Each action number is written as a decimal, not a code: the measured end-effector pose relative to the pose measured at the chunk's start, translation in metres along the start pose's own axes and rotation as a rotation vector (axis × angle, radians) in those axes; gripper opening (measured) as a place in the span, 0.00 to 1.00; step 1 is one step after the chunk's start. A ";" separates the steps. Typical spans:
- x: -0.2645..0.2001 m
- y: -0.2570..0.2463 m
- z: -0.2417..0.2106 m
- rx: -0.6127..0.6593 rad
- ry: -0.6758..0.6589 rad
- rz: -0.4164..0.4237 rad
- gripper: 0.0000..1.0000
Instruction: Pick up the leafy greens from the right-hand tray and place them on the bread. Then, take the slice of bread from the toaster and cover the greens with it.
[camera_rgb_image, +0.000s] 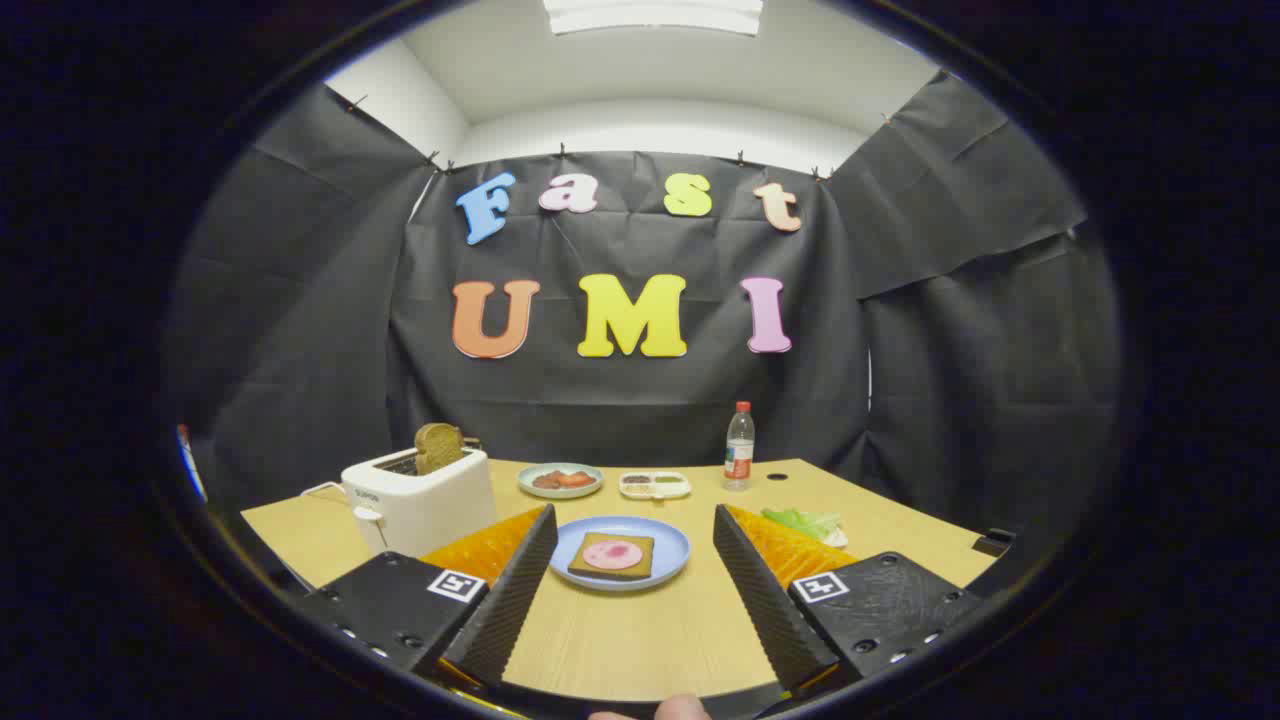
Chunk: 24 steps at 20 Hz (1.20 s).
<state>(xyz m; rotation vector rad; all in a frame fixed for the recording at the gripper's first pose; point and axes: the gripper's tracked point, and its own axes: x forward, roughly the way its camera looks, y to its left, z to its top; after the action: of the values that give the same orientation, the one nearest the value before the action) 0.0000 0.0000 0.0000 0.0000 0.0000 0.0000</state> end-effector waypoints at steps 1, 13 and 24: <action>0.000 0.002 -0.003 0.004 0.012 0.007 0.95; 0.003 0.006 -0.005 -0.005 0.029 0.008 0.95; 0.005 0.008 -0.005 -0.006 0.034 0.022 0.95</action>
<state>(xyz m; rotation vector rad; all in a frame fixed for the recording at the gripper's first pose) 0.0051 0.0080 -0.0053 -0.0059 0.0339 0.0218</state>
